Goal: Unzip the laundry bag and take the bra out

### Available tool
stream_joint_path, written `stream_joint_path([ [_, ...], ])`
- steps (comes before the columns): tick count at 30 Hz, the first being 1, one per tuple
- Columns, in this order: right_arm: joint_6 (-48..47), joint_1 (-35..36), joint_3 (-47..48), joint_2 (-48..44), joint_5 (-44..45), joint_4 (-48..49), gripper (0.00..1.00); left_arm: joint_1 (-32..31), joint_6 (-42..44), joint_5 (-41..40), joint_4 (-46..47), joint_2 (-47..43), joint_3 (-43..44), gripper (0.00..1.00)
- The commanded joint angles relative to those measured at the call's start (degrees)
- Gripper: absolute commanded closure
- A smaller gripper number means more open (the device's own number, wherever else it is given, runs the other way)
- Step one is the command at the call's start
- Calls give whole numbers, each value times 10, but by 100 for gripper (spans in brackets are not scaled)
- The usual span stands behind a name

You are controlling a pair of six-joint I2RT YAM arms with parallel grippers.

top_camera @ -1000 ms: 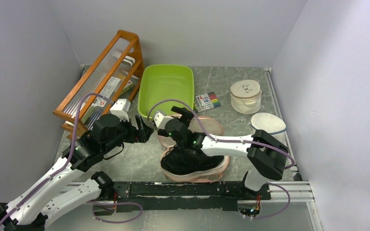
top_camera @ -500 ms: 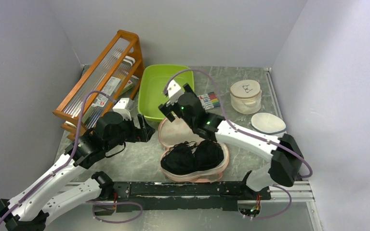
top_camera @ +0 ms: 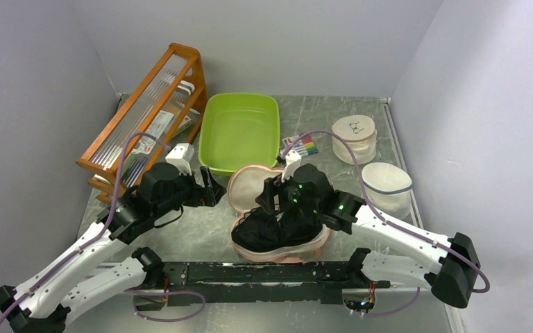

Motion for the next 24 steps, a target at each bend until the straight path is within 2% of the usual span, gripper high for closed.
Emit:
stream_joint_path([
  [1, 55, -23, -46, 4, -24, 65, 32, 4, 1, 30, 36, 19, -1, 1],
  [9, 79, -76, -80, 103, -5, 204, 46, 4, -19, 43, 40, 21, -4, 1],
  [15, 92, -94, -94, 165, -14, 284, 68, 4, -41, 63, 57, 34, -26, 1],
  [24, 108, -94, -140, 200, -10, 358, 71, 4, -38, 71, 94, 104, -21, 1],
])
